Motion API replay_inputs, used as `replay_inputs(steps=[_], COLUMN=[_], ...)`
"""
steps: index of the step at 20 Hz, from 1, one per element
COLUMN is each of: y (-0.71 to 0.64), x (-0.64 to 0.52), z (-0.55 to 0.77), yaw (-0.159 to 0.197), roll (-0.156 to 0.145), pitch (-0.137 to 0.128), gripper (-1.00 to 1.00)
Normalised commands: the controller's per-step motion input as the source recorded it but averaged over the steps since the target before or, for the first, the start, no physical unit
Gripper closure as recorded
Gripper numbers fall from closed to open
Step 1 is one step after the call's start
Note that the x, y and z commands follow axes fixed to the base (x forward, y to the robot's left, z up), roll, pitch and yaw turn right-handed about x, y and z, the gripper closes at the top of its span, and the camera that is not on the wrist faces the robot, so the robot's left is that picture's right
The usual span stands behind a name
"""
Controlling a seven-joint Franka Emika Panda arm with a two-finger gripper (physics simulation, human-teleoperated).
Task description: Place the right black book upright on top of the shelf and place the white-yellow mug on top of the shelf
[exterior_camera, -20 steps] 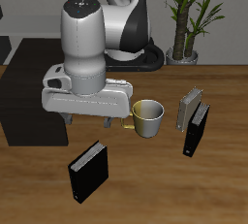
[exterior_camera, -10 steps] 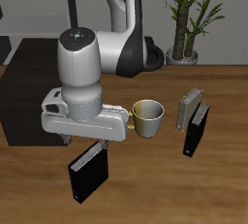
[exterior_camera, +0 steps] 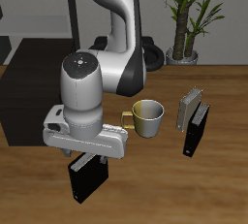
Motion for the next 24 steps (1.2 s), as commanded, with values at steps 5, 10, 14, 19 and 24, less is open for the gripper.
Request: replay_inputs(steps=[5, 10, 14, 19, 24], y=[-0.04, -0.01, 0.11, 0.14, 0.09], x=[0.04, -0.05, -0.24, -0.39, -0.67], z=[-0.34, -0.04, 0.37, 0.58, 0.71], yaw=[0.000, 0.005, 0.018, 0.036, 0.112], roll=[0.005, 0.000, 0.030, 0.018, 0.013], pitch=[0.053, 0.013, -0.044, -0.048, -0.094], gripper=[1.00, 1.00, 1.00, 1.00, 1.00])
